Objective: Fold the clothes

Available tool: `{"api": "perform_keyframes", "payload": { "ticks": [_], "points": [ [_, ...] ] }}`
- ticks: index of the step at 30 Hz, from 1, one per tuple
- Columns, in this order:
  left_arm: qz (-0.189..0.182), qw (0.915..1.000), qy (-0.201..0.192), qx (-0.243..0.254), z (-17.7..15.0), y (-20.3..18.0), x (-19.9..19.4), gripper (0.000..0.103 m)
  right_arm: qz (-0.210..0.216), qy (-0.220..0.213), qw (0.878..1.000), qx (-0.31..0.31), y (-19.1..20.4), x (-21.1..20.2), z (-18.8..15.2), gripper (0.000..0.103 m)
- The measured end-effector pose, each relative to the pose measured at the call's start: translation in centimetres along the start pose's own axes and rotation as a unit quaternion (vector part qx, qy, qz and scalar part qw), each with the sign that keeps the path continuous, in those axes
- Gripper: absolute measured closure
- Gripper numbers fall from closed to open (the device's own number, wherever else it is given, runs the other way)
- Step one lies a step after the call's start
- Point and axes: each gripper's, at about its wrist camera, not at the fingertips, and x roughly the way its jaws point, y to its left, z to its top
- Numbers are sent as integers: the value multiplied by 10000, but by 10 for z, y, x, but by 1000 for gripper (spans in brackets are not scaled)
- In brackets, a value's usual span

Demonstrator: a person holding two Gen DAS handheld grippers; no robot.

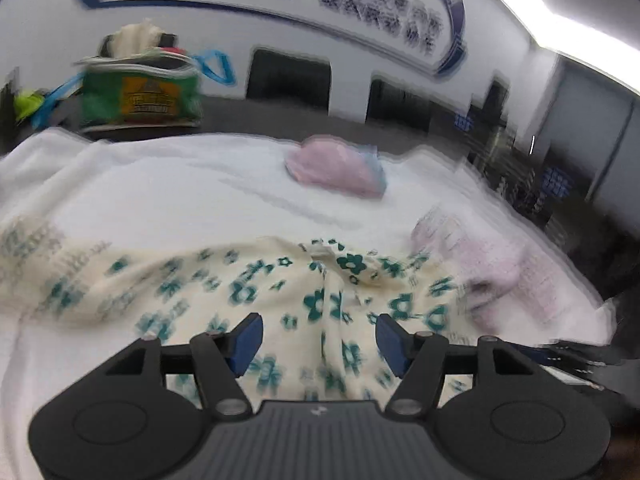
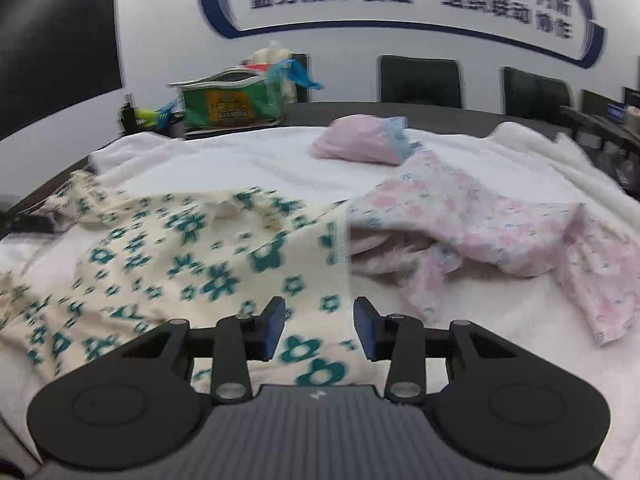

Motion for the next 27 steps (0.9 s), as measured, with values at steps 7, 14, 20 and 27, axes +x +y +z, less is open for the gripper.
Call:
{"api": "perform_keyframes", "payload": {
  "ticks": [7,14,20,27],
  "points": [
    [-292,9959,418,-743,9,19,73,101,203,-6,9997,-138,4,8,-7,64],
    [-281,9884,30,-1494,-12,53,58,95,321,23,9992,-240,8,14,-18,64],
    [-178,9900,-560,-1286,-20,44,17,56,863,-335,9917,-894,40,-5,-15,64],
    [295,9867,-571,-1491,-48,69,-34,56,760,-282,9854,-1495,83,9,1,82]
  ]
}}
